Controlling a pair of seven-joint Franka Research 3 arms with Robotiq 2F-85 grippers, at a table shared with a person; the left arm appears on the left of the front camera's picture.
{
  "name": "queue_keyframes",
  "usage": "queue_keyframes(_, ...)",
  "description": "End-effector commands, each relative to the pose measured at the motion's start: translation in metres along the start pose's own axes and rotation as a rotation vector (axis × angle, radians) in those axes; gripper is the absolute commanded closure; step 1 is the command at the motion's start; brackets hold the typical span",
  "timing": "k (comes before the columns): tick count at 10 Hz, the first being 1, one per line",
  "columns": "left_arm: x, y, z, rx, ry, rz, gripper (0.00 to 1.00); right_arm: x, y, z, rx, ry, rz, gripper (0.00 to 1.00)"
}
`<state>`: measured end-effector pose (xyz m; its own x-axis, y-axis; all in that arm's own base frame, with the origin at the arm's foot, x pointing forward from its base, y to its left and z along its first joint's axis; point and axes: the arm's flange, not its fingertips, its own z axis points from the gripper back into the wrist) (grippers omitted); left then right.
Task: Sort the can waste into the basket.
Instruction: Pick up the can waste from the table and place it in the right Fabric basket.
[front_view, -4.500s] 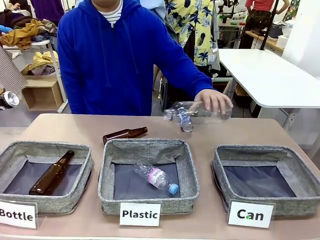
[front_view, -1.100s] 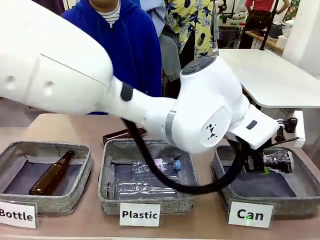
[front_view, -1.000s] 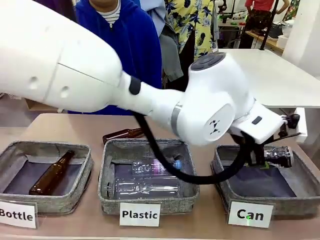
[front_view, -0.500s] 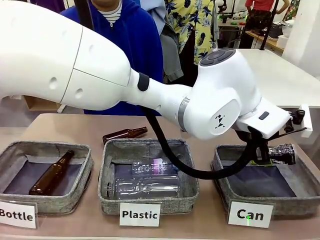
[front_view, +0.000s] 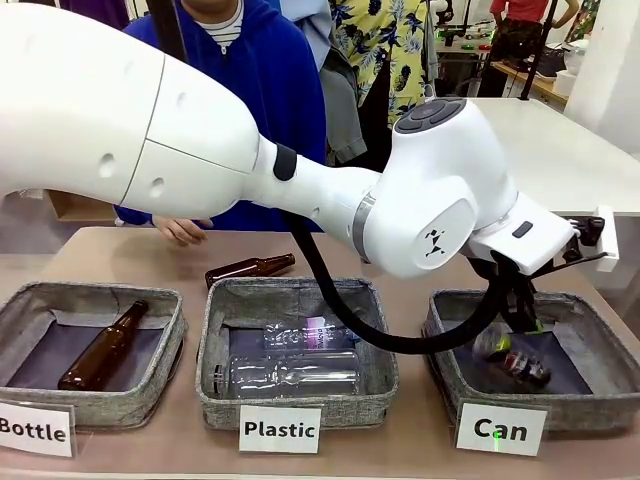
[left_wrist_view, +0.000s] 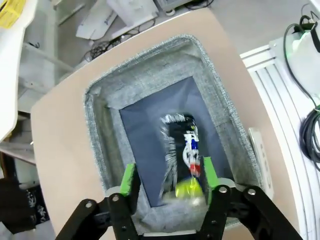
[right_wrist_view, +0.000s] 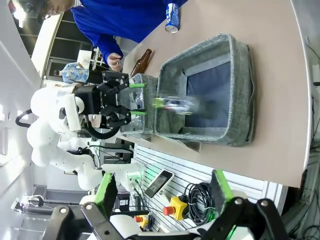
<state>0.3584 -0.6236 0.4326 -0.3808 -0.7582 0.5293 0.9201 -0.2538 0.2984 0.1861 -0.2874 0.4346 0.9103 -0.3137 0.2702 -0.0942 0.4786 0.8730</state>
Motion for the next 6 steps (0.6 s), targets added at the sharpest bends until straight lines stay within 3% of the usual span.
queue_keyframes(1, -0.002, -0.004, 0.008, 0.015, -0.026, -0.025, 0.0, 0.002, 0.002, 0.003, -0.007, -0.006, 0.005, 0.0)
queue_keyframes(6, -0.005, -0.014, 0.035, 0.001, -0.027, 0.026, 0.0, 0.002, 0.002, 0.003, -0.007, -0.006, 0.005, 0.0)
